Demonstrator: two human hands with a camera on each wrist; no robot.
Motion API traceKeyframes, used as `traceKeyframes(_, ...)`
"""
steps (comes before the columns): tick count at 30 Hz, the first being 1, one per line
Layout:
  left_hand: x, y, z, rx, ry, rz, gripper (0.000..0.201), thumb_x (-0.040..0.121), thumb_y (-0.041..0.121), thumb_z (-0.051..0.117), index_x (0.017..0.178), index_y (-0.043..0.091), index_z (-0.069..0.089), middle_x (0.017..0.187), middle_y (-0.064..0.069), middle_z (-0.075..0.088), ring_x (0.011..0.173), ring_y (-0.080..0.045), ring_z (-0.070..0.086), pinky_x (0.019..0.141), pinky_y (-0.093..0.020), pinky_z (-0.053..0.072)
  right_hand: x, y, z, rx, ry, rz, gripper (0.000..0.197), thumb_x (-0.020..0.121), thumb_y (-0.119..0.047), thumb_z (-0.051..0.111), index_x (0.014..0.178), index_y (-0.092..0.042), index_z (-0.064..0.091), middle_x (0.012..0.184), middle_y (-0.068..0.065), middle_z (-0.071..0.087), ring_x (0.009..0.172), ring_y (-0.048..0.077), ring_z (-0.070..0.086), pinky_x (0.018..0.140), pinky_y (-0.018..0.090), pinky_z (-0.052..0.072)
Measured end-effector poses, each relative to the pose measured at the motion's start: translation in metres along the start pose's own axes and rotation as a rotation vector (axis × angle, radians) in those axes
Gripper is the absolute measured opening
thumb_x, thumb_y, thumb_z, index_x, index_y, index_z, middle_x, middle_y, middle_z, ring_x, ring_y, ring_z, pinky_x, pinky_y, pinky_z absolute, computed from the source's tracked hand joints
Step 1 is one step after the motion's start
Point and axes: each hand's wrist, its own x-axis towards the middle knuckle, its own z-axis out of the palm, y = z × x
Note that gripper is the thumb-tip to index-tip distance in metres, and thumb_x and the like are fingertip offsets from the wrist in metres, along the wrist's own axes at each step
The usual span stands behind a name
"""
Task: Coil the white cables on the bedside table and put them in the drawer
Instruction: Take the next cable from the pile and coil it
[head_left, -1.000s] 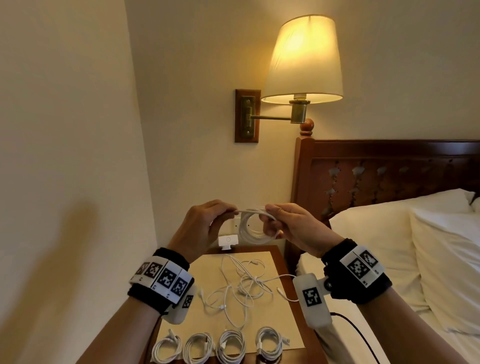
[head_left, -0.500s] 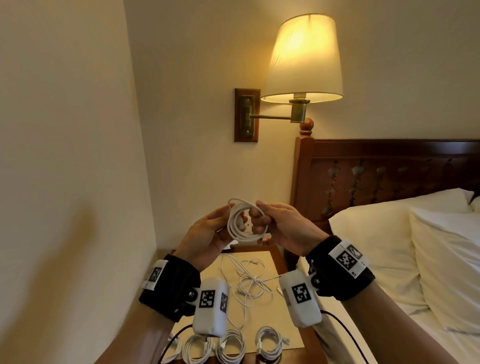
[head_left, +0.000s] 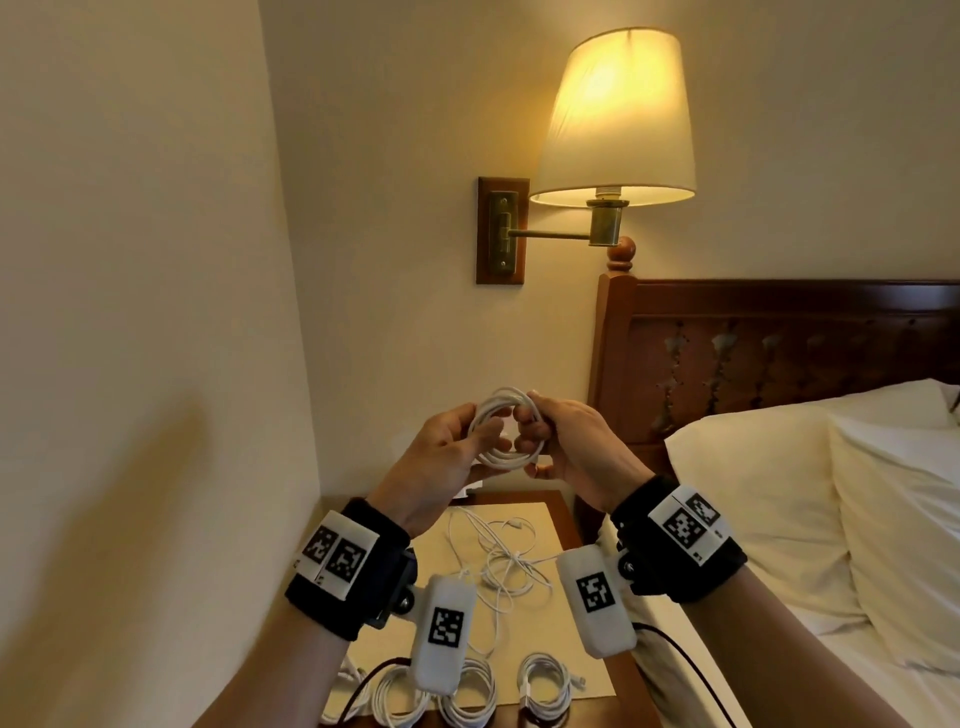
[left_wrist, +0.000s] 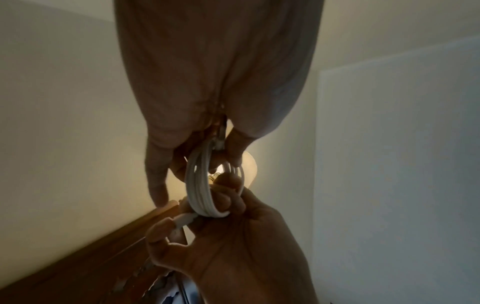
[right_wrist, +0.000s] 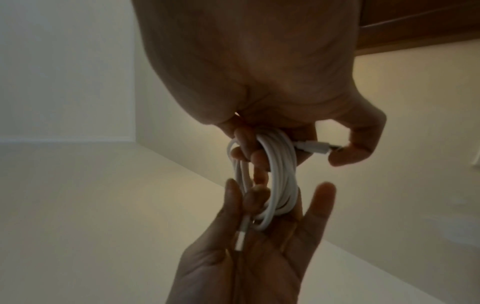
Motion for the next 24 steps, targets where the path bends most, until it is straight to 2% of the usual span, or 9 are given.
traceKeyframes(3,-0.001,0.0,-0.002,0.202,0.052,0.099,0.021,0.1,0.01,0.049,0.116,0.012,0.063,0.101,-0.017,0.069,0.098,-0.027,0.068,0.088,-0.034,0.057,0.001,0.002,0.001,-0.033,0.032,-0.027,0.041,0.102,-0.047,0.037,0.081,-0.019,0.057,0.057,-0.009,0.046,0.067,0.013,0.047,0.078,0.038,0.035)
traceKeyframes(8,-0.009,-0.004,-0.002,0.706,0.139,0.274,0.02,0.098,0.004,0.047,0.104,0.01,0.065,0.076,-0.003,0.07,0.057,-0.012,0.07,0.061,-0.037,0.06,0.005,0.004,0.001,-0.155,0.146,-0.061,0.044,0.094,-0.059,0.046,0.076,-0.02,0.057,0.06,-0.007,0.049,0.063,0.012,0.045,0.07,0.034,0.035)
traceKeyframes(10,-0.014,-0.005,0.0,0.866,0.205,0.303,0.02,0.099,0.013,0.046,0.096,0.016,0.065,0.073,0.002,0.068,0.056,-0.014,0.067,0.055,-0.035,0.055,0.007,0.004,0.001,-0.21,0.194,-0.101,0.044,0.089,-0.059,0.055,0.07,-0.02,0.057,0.057,-0.006,0.048,0.058,0.012,0.043,0.061,0.031,0.035)
traceKeyframes(12,-0.019,-0.006,0.001,1.057,0.288,0.327,0.022,0.101,0.025,0.043,0.095,0.023,0.063,0.075,0.004,0.067,0.062,-0.017,0.059,0.051,-0.028,0.04,0.01,0.004,0.003,-0.268,0.269,-0.154,0.045,0.084,-0.058,0.063,0.063,-0.018,0.059,0.055,-0.003,0.047,0.056,0.015,0.041,0.057,0.032,0.034)
traceKeyframes(14,-0.024,-0.005,0.004,1.109,0.347,0.345,0.023,0.101,0.028,0.041,0.098,0.025,0.063,0.076,0.005,0.065,0.062,-0.013,0.048,0.049,-0.02,0.026,0.014,0.004,0.005,-0.347,0.357,-0.195,0.048,0.081,-0.057,0.068,0.054,-0.018,0.059,0.052,-0.001,0.045,0.055,0.019,0.039,0.058,0.034,0.033)
traceKeyframes(17,-0.033,-0.002,0.008,1.117,0.359,0.369,0.023,0.102,0.031,0.041,0.095,0.027,0.062,0.07,0.015,0.054,0.055,-0.005,0.042,0.05,-0.013,0.019,0.017,0.005,0.005,-0.494,0.441,-0.266,0.052,0.083,-0.051,0.069,0.05,-0.012,0.06,0.049,0.003,0.045,0.051,0.019,0.037,0.056,0.033,0.032)
traceKeyframes(20,-0.04,-0.002,0.006,1.101,0.374,0.376,0.021,0.101,0.029,0.041,0.084,0.031,0.054,0.058,0.016,0.045,0.052,0.0,0.042,0.049,-0.012,0.019,0.024,0.006,-0.004,-0.596,0.52,-0.334,0.057,0.082,-0.051,0.064,0.061,0.002,0.067,0.051,0.007,0.051,0.049,0.02,0.04,0.054,0.033,0.034)
traceKeyframes(22,-0.042,-0.005,0.004,1.076,0.391,0.381,0.022,0.101,0.029,0.042,0.081,0.032,0.051,0.054,0.016,0.043,0.052,0.0,0.043,0.049,-0.013,0.02,0.025,0.005,-0.008,-0.566,0.533,-0.334,0.054,0.085,-0.046,0.064,0.064,0.004,0.068,0.052,0.008,0.049,0.051,0.021,0.04,0.055,0.034,0.034)
traceKeyframes(24,-0.04,-0.012,-0.002,1.0,0.382,0.325,0.024,0.101,0.031,0.041,0.081,0.031,0.052,0.057,0.014,0.048,0.056,-0.003,0.047,0.05,-0.017,0.025,0.026,0.005,-0.006,-0.48,0.485,-0.309,0.051,0.089,-0.043,0.063,0.06,-0.001,0.066,0.05,0.003,0.045,0.052,0.02,0.037,0.058,0.035,0.032)
